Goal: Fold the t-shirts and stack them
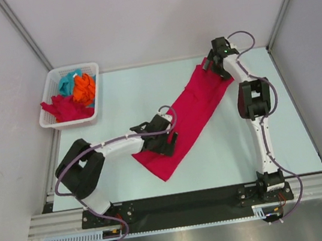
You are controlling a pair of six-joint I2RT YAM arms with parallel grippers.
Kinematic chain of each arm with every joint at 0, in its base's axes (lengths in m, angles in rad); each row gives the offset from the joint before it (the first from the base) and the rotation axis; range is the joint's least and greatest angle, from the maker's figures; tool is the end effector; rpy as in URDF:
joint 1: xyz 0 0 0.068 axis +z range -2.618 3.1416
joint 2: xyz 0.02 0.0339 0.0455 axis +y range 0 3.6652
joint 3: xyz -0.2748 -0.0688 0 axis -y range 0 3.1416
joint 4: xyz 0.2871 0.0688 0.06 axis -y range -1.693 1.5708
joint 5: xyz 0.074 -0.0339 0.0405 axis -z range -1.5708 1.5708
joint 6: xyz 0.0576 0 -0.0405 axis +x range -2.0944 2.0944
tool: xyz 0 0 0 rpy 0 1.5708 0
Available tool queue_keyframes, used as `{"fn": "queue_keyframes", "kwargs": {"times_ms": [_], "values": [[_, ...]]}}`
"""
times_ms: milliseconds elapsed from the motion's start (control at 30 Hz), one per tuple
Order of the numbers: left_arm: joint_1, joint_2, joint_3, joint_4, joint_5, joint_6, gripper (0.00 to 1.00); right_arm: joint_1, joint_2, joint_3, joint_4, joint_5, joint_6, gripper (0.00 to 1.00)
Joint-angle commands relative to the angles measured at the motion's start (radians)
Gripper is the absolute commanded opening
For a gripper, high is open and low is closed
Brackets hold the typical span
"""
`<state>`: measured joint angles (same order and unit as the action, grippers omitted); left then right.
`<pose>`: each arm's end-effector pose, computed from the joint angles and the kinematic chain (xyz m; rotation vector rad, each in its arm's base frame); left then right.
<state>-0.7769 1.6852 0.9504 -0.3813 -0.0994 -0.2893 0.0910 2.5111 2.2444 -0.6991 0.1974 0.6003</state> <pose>0.2624 -0.2499 0.1206 0.6201 2.6212 -0.2013 0.6074 0.0441 0.1504 0.7068 2.4077 0.0315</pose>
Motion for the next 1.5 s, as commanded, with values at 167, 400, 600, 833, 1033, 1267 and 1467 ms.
{"fn": "queue_keyframes", "kwargs": {"times_ms": [167,400,600,833,1033,1267,1467], "values": [[-0.219,-0.042,-0.045,-0.212,0.194,-0.407,1.0,0.174,0.21,0.227,0.022,-0.151,0.067,1.0],[-0.295,-0.05,0.0,-0.18,0.251,-0.563,1.0,0.263,0.264,0.259,0.07,-0.217,0.113,1.0],[-0.369,-0.016,0.071,-0.195,0.222,-0.628,1.0,0.303,0.262,0.273,0.056,-0.156,0.092,1.0],[-0.364,-0.094,0.069,-0.26,0.101,-0.74,1.0,0.263,0.212,0.283,0.012,-0.093,0.023,1.0],[-0.271,-0.193,0.149,-0.306,0.007,-0.636,1.0,0.194,0.123,0.332,0.038,-0.235,-0.037,1.0],[0.045,-0.205,0.433,-0.222,0.083,-0.205,1.0,0.165,-0.158,0.35,0.139,-0.262,-0.106,1.0],[0.277,0.116,0.731,-0.021,0.325,-0.093,0.96,0.078,-0.385,0.169,0.119,-0.319,-0.151,1.0]]}}
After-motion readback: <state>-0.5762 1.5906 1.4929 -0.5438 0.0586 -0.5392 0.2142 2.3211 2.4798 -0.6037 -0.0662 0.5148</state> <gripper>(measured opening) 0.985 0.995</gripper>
